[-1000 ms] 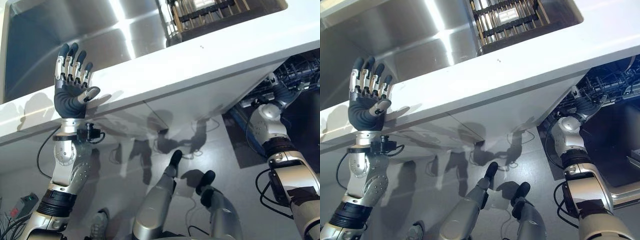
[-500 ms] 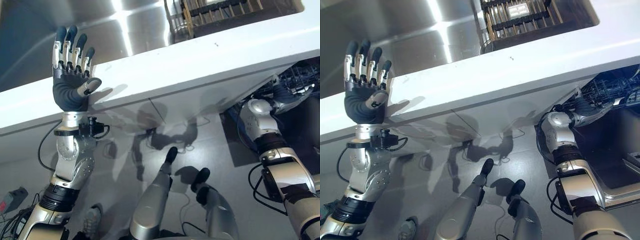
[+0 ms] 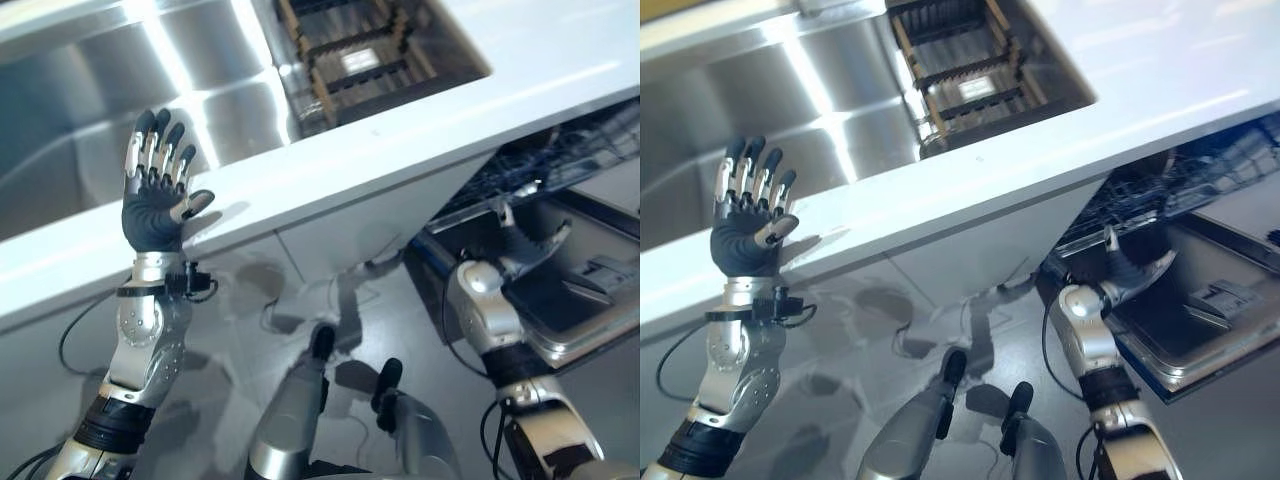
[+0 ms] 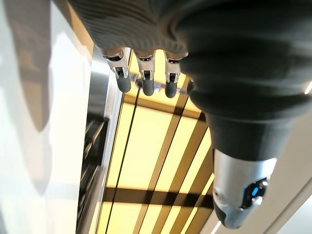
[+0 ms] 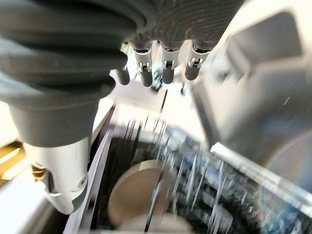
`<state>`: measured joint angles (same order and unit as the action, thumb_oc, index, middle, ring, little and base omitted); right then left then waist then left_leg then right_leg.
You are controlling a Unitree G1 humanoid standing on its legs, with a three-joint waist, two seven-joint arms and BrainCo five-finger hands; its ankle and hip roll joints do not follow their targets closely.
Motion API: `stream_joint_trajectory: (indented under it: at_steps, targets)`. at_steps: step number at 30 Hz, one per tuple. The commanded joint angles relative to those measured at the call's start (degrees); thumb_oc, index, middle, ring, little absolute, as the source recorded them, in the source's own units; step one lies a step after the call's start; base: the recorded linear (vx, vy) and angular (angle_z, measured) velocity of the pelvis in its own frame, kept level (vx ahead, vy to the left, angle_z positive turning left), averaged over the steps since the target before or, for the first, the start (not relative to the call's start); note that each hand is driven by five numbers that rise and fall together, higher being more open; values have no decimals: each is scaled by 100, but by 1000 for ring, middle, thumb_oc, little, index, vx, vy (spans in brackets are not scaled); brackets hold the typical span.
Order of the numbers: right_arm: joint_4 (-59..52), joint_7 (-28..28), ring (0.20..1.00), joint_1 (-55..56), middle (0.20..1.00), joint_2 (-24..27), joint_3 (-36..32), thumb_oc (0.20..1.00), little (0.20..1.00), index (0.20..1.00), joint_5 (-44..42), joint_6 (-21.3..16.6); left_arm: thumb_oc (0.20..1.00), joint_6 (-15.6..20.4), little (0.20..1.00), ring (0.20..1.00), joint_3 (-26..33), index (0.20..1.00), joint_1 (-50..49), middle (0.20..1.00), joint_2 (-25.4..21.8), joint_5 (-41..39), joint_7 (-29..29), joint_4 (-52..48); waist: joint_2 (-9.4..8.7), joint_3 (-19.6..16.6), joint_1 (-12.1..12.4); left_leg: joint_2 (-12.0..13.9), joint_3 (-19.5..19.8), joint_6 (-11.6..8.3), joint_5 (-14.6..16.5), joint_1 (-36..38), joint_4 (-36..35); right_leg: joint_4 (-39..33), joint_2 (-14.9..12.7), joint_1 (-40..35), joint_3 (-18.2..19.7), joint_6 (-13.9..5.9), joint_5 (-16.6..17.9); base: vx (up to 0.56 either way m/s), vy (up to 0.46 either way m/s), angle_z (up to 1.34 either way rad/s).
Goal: Pick up plates and place into dishwasher.
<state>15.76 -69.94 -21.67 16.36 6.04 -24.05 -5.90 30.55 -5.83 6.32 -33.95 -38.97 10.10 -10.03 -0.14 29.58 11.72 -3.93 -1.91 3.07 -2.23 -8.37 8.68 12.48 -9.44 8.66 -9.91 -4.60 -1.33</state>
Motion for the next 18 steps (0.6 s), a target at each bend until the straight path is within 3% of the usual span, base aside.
stream_joint_trajectory:
  at_steps: [1,7,11,14,16,18]
  targets:
    - [-568,123,1000,155,1000,235,-251,1000,1000,1000,249,-241,1000,-198,1000,1000,6,1000,-509,1000,372,235,-84,-103,-31,22,-283,-203,168,191,749,88,458,-372,-367,187,-20,-328,1419,39,35,-76]
    - [-254,195,1000,297,1000,305,-423,1000,1000,1000,0,-522,1000,-331,1000,1000,-91,1000,-349,1000,277,185,-24,-80,136,22,-489,-129,-105,249,608,230,284,-110,-232,121,24,-310,1186,-6,-11,-33]
    - [-253,76,1000,691,1000,296,-767,1000,1000,1000,68,-733,1000,-638,1000,1000,70,1000,-397,1000,228,238,-171,-178,139,22,-448,-24,-300,348,670,220,437,496,-264,-59,-34,-268,950,-10,-150,-28]
    - [-358,-114,1000,1064,1000,258,-1067,1000,1000,1000,189,-676,1000,-846,1000,1000,332,1000,-614,1000,223,199,-415,-220,135,-69,-393,73,-408,378,744,254,565,1023,-389,-221,-100,-247,768,10,-201,-25]
    - [-374,-245,1000,1194,1000,216,-1196,1000,1000,1000,170,-673,1000,-913,1000,1000,443,1000,-707,1000,226,190,-531,-246,123,-146,-356,136,-440,340,700,190,607,994,-425,-336,-136,-212,697,-61,-257,-22]
    - [-318,-121,1000,1270,1000,188,-1306,1000,1000,1000,-19,-782,1000,-826,1000,1000,473,1000,-686,1000,180,191,-453,-198,75,-162,-327,250,-537,201,671,-7,782,547,-378,-675,-239,-183,418,-173,-344,-32]
